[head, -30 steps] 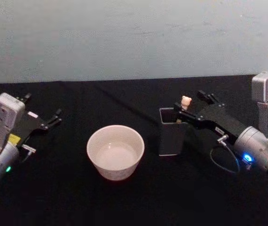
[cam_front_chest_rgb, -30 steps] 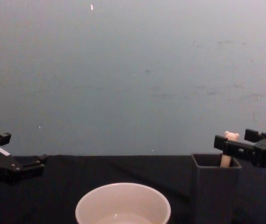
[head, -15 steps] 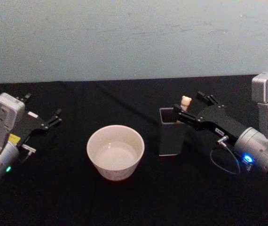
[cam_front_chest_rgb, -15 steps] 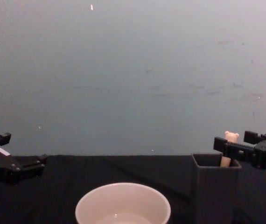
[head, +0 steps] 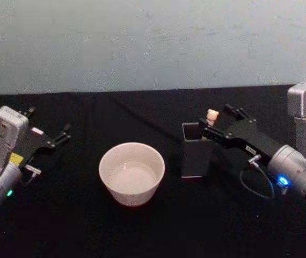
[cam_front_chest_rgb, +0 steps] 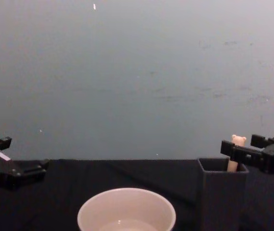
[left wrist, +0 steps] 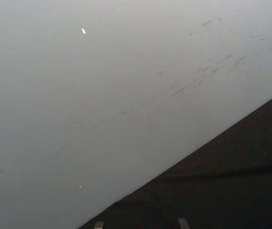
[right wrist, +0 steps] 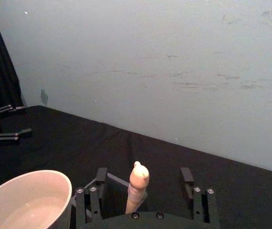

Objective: Pick up the stirring spoon with one hand, stir inside the cup, then place it back in its original position.

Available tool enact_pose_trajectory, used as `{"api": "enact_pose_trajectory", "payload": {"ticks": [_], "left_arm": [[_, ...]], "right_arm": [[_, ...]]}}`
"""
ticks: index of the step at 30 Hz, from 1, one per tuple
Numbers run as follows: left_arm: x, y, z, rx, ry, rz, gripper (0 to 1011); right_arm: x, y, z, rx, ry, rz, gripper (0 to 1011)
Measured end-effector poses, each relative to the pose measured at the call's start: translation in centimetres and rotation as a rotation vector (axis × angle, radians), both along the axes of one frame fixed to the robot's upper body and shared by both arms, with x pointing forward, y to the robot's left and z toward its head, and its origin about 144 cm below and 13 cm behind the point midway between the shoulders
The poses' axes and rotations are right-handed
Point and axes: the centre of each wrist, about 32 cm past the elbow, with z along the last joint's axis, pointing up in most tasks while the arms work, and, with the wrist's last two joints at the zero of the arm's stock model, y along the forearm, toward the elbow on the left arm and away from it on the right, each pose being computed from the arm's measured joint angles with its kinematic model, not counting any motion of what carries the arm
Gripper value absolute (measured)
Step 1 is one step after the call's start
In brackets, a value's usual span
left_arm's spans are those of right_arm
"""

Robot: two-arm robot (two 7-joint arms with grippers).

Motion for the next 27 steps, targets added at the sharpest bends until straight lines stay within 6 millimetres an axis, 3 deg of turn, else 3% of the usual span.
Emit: {"api": "enact_pose_trajectory", "payload": {"ticks": [7,23,27], "left_arm": [[0.00,0.00,0.00,0.000,0.000,0.000,1001],[0.00,0.00,0.00,0.000,0.000,0.000,1001],[0.00,0.00,0.00,0.000,0.000,0.000,1001]], "right_arm": [[0.00,0.00,0.00,0.000,-0.001,-0.001,824],[0.00,-0.01,0.00,0.000,-0.001,-0.001,285],[0.00,-0.01,0.00,0.000,-0.001,-0.001,212]]}}
